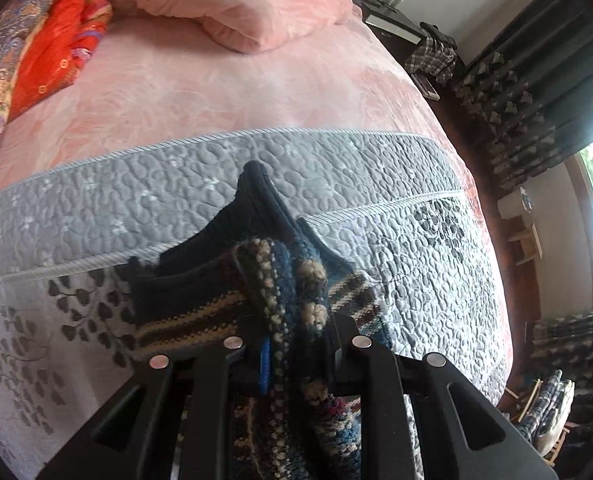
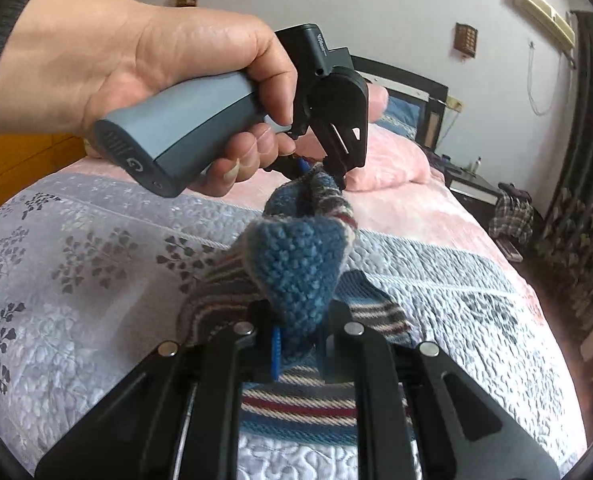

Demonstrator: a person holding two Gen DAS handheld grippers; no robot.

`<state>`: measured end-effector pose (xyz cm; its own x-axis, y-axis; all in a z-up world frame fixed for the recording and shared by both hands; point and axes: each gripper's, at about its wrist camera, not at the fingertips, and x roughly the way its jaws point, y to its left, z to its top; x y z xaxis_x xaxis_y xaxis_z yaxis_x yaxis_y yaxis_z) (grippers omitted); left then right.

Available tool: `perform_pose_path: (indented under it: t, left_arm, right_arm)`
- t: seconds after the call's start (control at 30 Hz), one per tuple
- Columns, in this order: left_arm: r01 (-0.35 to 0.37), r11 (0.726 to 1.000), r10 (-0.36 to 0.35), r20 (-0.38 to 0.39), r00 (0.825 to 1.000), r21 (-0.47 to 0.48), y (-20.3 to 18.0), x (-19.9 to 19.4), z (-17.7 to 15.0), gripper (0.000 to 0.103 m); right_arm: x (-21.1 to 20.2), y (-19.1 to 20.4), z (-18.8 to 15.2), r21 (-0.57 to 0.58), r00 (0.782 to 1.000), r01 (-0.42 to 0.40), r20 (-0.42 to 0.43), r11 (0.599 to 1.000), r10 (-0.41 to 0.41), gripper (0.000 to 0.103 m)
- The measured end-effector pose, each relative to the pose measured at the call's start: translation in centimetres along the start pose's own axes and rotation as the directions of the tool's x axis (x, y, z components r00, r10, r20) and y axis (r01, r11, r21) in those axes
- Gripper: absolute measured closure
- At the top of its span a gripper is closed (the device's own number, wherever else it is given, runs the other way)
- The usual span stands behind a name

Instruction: Fold small clothes

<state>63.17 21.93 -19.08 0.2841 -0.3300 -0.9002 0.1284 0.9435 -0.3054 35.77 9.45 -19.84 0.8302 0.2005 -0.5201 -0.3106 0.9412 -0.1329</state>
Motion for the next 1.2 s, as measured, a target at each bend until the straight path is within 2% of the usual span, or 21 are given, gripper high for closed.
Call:
perform_pose_path:
  t: [0.27, 0.47, 0.73, 0.87, 0.97, 1.07, 1.13, 1.2]
  left_arm:
    - [-0.021, 1.0, 0.021, 0.001, 1.0, 0.015, -3.6, 4.2, -0.5, 0.084]
    - [-0.057, 0.998, 0.058, -0.018, 0.998, 0.029, -5.8, 7.8, -1.3, 0.084]
    - [-0.132, 0.99, 0.134, -0.028, 0.991, 0.053, -7.9, 12.3, -2.4, 0.084]
    - [-0.184, 0.98, 0.185, -0.013, 0.983, 0.077, -9.0, 14.0, -2.8, 0.084]
    - [-0.192, 0.978, 0.193, -0.009, 0.981, 0.079, -9.4, 14.7, -2.8, 0.083]
    - [-0.174, 0.981, 0.174, 0.01, 0.985, 0.085, -9.5, 15.2, -2.9, 0.075]
    - [-0.131, 0.988, 0.129, 0.021, 0.991, 0.087, -9.6, 15.2, -3.0, 0.053]
    - [-0.086, 0.992, 0.083, 0.038, 0.996, 0.088, -9.7, 15.0, -3.0, 0.043]
  right_arm:
    - [1.0, -3.9, -3.1, 0.052, 0.999, 0.024, -0.049, 0.998, -0.021, 0.092]
    - [2.0, -6.3, -5.5, 0.122, 0.996, 0.011, -0.093, 0.992, 0.0, 0.092]
    - [4.0, -9.8, -8.9, 0.285, 0.981, -0.055, -0.165, 0.957, 0.106, 0.092]
    - [4.8, -11.2, -10.2, 0.343, 0.972, -0.084, -0.18, 0.936, 0.153, 0.092]
    - [5.5, -12.4, -10.9, 0.393, 0.963, -0.11, -0.185, 0.913, 0.196, 0.092]
    - [6.2, -13.9, -11.8, 0.467, 0.944, -0.161, -0.184, 0.869, 0.274, 0.092]
    - [6.8, -14.9, -12.2, 0.507, 0.929, -0.188, -0.185, 0.841, 0.319, 0.088]
    - [7.8, -16.4, -12.9, 0.569, 0.902, -0.223, -0.187, 0.791, 0.388, 0.08]
